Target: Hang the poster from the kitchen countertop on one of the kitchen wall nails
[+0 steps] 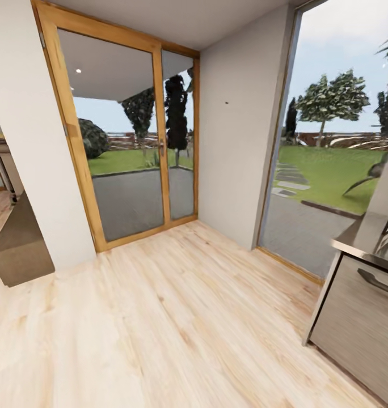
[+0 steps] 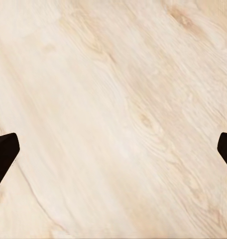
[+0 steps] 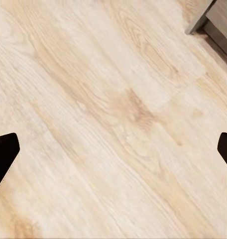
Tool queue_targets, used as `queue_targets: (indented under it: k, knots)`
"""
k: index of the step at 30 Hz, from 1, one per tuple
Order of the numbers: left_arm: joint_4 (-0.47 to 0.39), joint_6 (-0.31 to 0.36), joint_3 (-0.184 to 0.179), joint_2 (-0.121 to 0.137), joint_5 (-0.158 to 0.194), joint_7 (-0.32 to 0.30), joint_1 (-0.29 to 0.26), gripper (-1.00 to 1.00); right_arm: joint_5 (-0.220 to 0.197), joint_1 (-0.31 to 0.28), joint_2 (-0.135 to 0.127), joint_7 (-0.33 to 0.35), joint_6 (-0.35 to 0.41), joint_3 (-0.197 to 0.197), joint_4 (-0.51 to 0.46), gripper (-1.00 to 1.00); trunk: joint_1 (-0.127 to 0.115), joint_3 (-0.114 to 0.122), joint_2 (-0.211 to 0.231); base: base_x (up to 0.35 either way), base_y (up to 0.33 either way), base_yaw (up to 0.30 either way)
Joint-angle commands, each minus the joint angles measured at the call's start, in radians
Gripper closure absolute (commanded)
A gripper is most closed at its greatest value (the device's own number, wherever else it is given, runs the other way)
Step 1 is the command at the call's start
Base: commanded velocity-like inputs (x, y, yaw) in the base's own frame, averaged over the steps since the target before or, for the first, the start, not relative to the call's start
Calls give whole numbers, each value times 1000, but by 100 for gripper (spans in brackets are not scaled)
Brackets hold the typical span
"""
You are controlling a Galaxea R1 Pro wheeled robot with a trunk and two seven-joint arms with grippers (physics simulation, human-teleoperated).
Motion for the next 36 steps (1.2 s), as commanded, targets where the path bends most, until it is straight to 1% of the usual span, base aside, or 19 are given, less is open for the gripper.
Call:
queue_targets:
  k: [1, 13, 36]
  knots:
    - [-1, -2, 1, 0, -1, 0, 0, -100, -1, -1, 0, 0, -3, -1, 1, -100, 1, -1, 0, 288, 212, -257]
    - [-1, -3, 1, 0, -1, 0, 0, -100, -1, -1, 0, 0, -3, -1, 1, -100, 1, -1, 0, 308, 159, -291]
    - [-1, -3, 1, 0, -1, 0, 0, -100, -1, -1, 0, 0, -3, -1, 1, -100, 1, 1, 0, 335, 7, -300]
